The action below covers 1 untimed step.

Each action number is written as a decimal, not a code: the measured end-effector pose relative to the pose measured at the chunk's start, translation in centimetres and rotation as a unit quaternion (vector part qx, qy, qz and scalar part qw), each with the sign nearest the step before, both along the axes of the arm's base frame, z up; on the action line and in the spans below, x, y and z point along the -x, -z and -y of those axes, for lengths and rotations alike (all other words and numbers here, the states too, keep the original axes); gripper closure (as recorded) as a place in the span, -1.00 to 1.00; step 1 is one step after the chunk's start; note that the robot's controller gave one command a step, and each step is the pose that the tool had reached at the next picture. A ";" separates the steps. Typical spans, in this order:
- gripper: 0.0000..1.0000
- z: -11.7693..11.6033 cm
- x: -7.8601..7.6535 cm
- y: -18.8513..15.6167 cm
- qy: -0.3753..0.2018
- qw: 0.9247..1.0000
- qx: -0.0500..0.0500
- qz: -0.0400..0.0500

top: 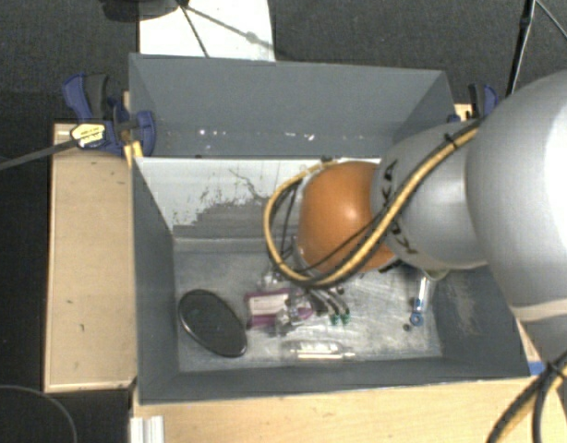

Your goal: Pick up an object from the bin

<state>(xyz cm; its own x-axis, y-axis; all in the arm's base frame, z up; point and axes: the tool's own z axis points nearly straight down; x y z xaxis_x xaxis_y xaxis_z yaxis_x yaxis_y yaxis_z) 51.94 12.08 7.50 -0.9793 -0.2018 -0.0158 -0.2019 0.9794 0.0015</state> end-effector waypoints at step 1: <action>1.00 1.0 -0.1 -15.9 -0.005 1.000 0.002 -0.003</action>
Offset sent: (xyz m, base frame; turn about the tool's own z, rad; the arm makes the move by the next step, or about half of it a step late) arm -0.0011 -0.0102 0.1551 -0.0161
